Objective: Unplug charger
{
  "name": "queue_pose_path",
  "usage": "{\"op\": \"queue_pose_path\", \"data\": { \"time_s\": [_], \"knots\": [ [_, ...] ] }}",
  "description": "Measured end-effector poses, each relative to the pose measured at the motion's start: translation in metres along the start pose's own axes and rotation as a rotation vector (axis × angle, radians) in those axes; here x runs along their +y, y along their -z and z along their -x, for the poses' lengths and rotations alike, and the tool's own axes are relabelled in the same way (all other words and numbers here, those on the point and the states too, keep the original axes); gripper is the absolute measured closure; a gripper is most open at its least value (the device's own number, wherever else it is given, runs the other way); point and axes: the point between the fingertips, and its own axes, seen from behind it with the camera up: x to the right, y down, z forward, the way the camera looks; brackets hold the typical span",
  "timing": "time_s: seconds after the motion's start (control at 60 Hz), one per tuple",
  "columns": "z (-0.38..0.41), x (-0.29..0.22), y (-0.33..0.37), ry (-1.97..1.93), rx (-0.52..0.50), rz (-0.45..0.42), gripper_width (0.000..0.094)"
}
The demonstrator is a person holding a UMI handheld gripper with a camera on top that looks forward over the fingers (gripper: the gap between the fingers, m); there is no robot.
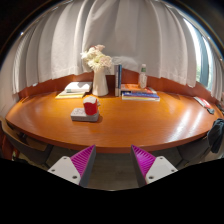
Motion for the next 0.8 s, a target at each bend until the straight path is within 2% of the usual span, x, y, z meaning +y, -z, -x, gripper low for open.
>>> {"op": "queue_pose_path", "data": {
  "time_s": [0.167, 0.533, 0.567, 0.65, 0.8],
  "knots": [
    [0.057, -0.009, -0.075, 0.006, -0.049, 0.021, 0.0238],
    [0.109, -0.11, -0.221, 0.035, -0.069, -0.061, 0.0239],
    [0.108, -0.113, -0.231, 0.036, -0.056, -0.062, 0.0262],
    [0.101, -0.114, -0.245, 0.029, -0.008, -0.058, 0.0429],
    [0.104, -0.114, -0.244, 0.003, -0.024, -0.118, 0.051]
  ]
}}
